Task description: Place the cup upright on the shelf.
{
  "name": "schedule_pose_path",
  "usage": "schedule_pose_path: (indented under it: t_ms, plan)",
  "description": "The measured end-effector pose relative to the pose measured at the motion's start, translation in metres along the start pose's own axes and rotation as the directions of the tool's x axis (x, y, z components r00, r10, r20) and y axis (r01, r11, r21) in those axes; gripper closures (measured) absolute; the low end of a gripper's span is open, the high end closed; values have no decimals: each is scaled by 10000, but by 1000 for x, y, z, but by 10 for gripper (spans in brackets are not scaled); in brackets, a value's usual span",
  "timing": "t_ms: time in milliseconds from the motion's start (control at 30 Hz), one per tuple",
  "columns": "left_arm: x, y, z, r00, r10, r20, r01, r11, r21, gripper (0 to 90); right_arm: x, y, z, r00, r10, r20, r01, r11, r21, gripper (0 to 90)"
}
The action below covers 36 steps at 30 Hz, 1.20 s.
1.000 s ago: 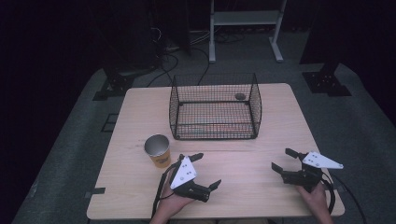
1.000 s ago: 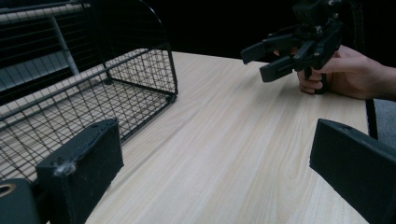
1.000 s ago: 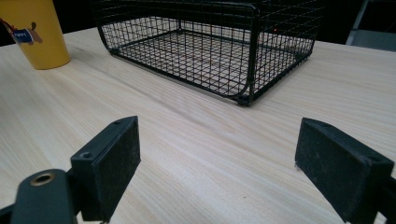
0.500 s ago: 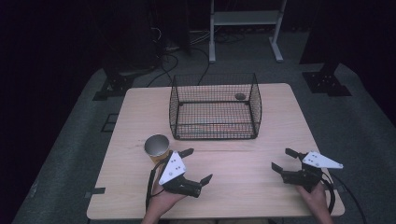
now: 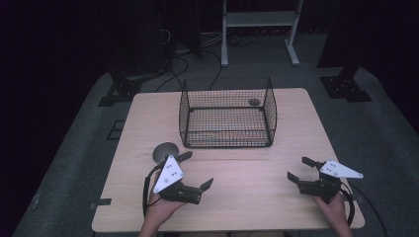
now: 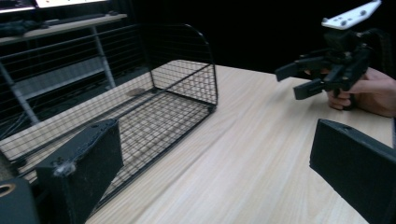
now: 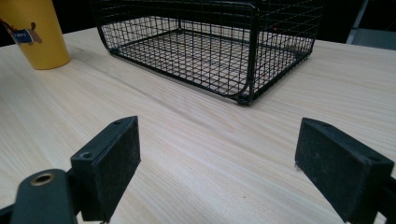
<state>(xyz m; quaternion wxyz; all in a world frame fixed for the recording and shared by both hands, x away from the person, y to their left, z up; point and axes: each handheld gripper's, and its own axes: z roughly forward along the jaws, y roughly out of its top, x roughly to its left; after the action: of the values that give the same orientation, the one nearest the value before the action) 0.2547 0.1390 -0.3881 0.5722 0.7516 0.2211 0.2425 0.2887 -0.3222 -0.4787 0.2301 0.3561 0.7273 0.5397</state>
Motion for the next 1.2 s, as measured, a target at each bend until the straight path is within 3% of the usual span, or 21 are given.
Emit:
schedule_pose_path:
  t_ms: [567,733,1000,1200]
  plan:
    - [28,5,-36,9928,-22,-1195,4,9999,-151,21,0,0,0,10000,-40,21,40,10000,17,131]
    - [38,0,-45,9882,111,-1525,-106,9999,39,20,0,0,0,10000,-70,18,70,10000,25,131]
    - [52,-11,-51,9818,-192,-1891,235,9995,208,20,0,0,0,10000,-91,22,91,10000,25,131]
    - [58,-16,-54,9769,-222,-2125,274,9994,215,3,0,0,0,10000,-81,21,81,10000,12,131]
